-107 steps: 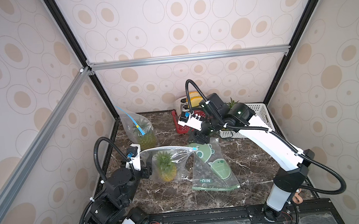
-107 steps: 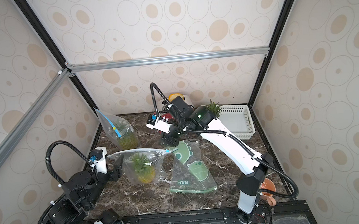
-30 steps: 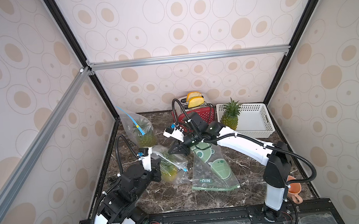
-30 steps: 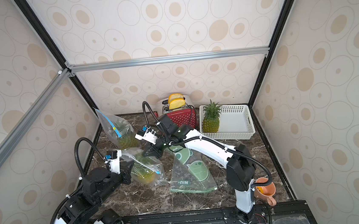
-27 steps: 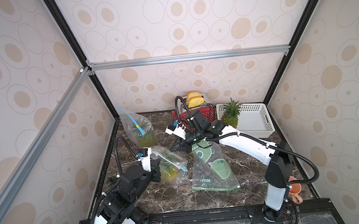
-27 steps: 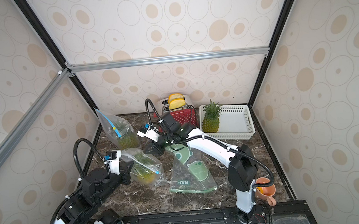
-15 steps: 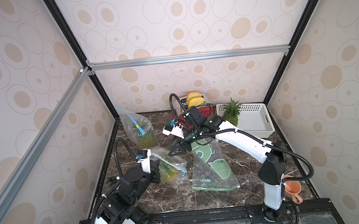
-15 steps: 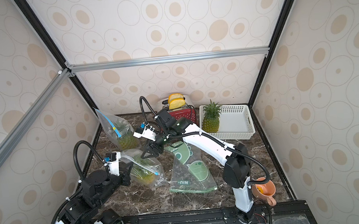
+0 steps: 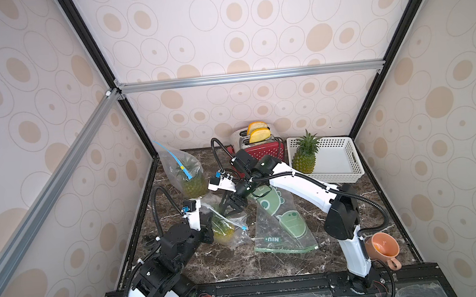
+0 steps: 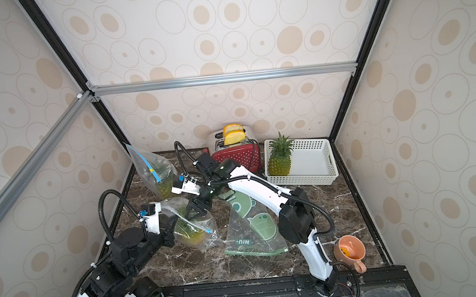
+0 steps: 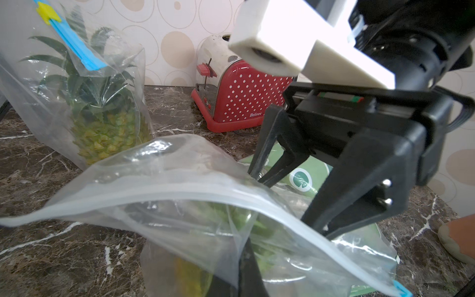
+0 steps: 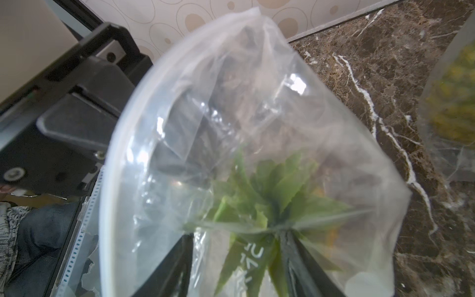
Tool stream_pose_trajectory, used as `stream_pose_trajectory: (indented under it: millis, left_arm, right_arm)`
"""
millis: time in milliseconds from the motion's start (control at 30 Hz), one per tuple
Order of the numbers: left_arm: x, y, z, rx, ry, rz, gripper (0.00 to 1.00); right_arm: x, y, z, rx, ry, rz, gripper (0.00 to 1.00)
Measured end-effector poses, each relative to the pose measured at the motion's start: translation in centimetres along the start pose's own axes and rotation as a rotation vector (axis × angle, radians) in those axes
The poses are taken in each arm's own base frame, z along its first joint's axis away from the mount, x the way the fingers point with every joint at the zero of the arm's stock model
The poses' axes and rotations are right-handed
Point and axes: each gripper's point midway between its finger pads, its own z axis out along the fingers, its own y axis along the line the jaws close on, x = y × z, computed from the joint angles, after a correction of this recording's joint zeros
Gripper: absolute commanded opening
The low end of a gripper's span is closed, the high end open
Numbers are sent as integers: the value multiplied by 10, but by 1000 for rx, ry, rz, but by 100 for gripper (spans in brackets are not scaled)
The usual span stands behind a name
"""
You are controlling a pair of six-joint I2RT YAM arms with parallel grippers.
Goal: Open the zip-top bag and take out the pineapple
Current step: Open the zipper of the food storage bag at the center of the board.
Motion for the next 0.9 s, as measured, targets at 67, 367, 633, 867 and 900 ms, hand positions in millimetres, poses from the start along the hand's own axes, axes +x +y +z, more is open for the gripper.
stream_pose_trajectory:
  millis: [67, 367, 633, 867, 900]
  left_arm:
    - [1, 0, 2, 2, -5, -6, 0]
    - [0, 0, 5, 2, -20, -18, 0]
    - [-1, 6, -4, -19, -37, -17, 0]
    - [2, 10, -12, -23, -40, -9, 0]
    - [1, 10, -13, -21, -42, -9, 0]
  right_arm:
    - [-1, 2, 1, -4, 1, -4, 24]
    - [-3, 2, 1, 8, 1, -4, 0]
    - [-1, -6, -6, 62, -17, 27, 0]
    - [8, -26, -41, 88, -137, 175, 0]
    - [9, -29, -44, 83, -153, 190, 0]
